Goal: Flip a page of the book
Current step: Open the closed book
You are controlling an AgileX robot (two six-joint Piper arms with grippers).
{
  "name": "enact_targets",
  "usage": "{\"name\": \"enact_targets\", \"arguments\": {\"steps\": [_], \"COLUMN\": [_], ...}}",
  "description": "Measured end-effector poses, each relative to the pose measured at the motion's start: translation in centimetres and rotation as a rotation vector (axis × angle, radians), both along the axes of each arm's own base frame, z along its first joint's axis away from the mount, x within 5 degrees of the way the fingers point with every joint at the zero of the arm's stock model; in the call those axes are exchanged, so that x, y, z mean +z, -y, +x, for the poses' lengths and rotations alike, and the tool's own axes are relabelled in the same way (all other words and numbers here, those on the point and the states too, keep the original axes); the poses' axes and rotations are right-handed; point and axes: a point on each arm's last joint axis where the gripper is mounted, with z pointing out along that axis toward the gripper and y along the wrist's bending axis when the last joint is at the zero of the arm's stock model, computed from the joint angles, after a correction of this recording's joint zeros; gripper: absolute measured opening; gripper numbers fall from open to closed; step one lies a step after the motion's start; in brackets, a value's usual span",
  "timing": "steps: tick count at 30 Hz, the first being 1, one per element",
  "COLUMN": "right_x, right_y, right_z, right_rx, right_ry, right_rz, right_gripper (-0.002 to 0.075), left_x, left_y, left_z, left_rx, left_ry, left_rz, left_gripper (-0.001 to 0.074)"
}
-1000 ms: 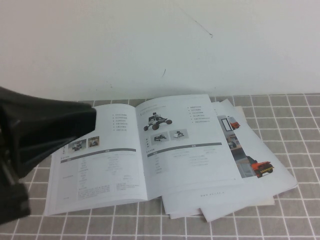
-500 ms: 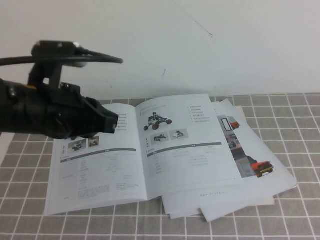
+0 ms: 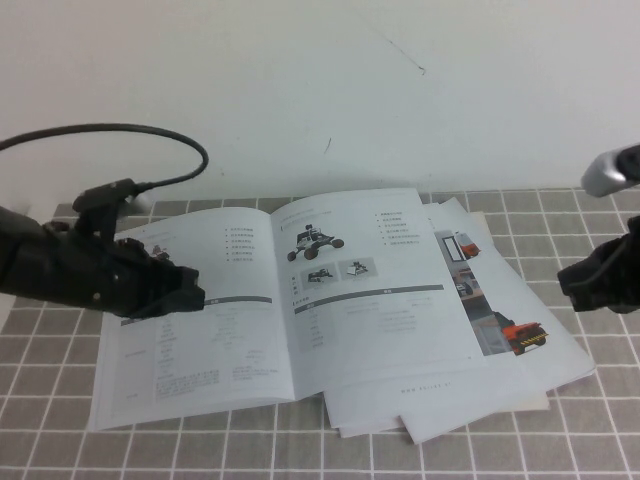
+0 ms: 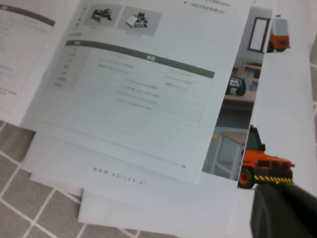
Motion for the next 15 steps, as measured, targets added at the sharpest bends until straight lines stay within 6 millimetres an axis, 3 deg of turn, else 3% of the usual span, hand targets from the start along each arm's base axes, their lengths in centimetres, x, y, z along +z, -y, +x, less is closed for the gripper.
{"name": "enact_targets", "arguments": {"steps": [5,9,11,15], "right_x": [-1.8,-2.6,-2.9,-4.0], "right_y": [-0.9,-1.7,-2.2,-3.1], "right_z": [3.0,5.4,6.6,8.5], "right_rx": [0.006,0.006,0.029,0.076], "right_ry": [-0.066,-0.095,-0.090,-0.084], "right_rz": [0.023,0.067,0.083,0.136], "right_gripper": [0.0109,0.0251,0.0309,0.0345], "left_x": [-3.9,-6.3,-6.8,-7.0], "left_y": [0.2,0.3,0.3,0.4], "left_z": [0.6,0.8,0.8,0.9], "left_rx": [-0.034,-0.051,-0.057,-0.064], "left_ry": [-0.092,-0.150,-0.162,-0.163], "left_rz": [-0.015,-0.013,-0.013,-0.019], "left_gripper": [-0.0004,-0.0004,-0.0004,-0.0004]}}
